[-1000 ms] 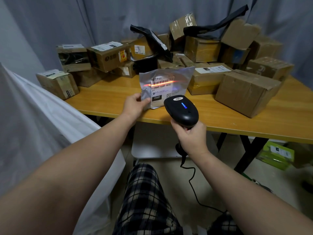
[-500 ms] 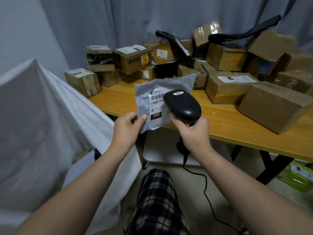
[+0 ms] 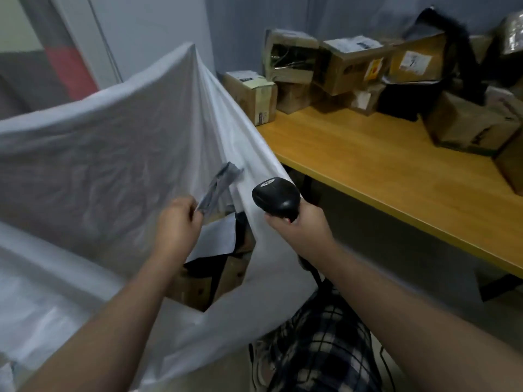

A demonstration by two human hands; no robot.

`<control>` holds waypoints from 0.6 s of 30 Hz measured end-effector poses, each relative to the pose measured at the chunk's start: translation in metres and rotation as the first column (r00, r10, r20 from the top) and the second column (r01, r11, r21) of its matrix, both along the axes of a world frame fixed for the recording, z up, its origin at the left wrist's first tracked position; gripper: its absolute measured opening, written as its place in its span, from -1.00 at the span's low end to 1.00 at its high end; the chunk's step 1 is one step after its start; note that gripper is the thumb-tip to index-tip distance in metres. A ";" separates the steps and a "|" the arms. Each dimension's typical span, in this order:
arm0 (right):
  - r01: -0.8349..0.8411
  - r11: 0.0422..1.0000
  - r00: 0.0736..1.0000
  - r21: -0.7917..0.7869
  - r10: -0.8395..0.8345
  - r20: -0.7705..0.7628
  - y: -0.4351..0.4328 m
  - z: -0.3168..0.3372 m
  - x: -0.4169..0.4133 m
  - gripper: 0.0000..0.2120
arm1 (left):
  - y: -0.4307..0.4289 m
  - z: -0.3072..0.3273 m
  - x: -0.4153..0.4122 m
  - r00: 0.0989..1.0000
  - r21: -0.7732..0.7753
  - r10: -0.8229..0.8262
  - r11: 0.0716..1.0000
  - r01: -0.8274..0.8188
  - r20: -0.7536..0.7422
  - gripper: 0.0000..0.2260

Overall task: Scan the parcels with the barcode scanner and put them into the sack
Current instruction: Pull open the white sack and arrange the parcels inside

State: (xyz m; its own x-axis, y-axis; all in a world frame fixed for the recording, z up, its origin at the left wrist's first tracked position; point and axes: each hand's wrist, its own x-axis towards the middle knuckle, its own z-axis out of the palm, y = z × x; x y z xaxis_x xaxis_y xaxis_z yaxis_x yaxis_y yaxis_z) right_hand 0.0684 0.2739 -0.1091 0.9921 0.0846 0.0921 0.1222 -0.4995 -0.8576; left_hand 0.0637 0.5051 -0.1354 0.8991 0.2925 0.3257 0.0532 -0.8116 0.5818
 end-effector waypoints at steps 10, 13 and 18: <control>-0.033 0.991 0.996 -0.129 0.022 -0.085 0.001 -0.037 0.032 -0.83 | -0.002 -0.090 0.109 0.810 0.340 0.001 0.908 0.244 -0.586 -0.73; -0.013 0.986 0.994 -0.168 -0.005 -0.105 -0.005 -0.041 0.042 -0.85 | 0.001 -0.109 0.115 0.788 0.371 0.053 0.900 0.229 -0.614 -0.68; 0.021 0.991 0.986 -0.133 -0.042 -0.159 -0.015 -0.044 0.049 -0.80 | -0.015 -0.106 0.106 0.809 0.372 0.077 0.910 0.181 -0.583 -0.70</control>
State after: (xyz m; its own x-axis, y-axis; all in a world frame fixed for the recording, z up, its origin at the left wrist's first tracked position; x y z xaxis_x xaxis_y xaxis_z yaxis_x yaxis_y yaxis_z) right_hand 0.1170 0.2591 -0.1530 0.9954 0.0535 -0.0789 -0.0300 -0.6101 -0.7917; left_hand 0.1698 0.4901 -0.2411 0.9625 0.2032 -0.1796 0.2213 -0.9713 0.0872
